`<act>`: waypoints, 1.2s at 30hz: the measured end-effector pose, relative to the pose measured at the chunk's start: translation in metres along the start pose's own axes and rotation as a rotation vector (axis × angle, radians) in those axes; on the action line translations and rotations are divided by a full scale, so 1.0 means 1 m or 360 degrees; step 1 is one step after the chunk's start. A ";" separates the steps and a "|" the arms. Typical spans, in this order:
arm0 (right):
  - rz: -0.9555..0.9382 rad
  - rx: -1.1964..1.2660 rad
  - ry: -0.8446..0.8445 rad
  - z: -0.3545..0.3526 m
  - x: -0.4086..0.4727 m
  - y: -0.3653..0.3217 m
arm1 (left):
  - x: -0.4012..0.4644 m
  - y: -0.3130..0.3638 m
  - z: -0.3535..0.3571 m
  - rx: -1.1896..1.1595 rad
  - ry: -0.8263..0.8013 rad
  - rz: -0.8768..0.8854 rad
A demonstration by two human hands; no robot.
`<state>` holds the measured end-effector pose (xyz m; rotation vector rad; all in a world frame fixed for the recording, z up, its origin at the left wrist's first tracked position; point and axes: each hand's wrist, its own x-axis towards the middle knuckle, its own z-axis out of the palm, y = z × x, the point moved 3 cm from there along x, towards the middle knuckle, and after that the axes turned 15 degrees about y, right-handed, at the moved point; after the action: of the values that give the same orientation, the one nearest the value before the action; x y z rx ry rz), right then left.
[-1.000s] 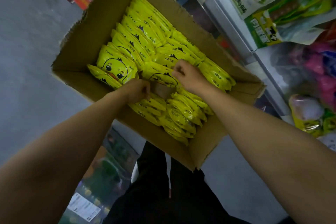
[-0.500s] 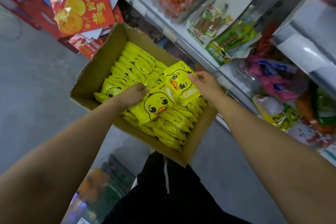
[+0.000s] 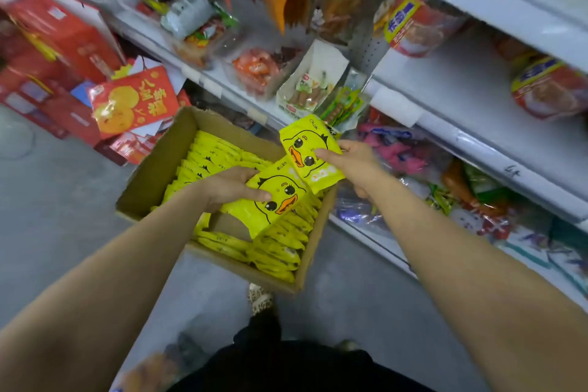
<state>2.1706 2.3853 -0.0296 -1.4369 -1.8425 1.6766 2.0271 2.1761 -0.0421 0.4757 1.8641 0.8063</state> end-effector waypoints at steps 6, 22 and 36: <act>-0.0306 0.0110 0.0143 -0.106 -0.046 -0.058 | -0.055 0.089 0.052 0.0073 -0.0031 0.0326; -0.0713 0.0648 0.0817 -0.519 -0.235 -0.048 | -0.170 0.335 0.352 0.0546 -0.0137 0.1031; -0.0857 0.0720 0.1223 -0.698 -0.256 -0.030 | -0.149 0.517 0.496 0.0936 -0.0108 0.1372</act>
<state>2.7944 2.6106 0.3068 -1.0409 -1.1682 0.9779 2.5234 2.5995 0.2894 1.7279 1.7945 0.7373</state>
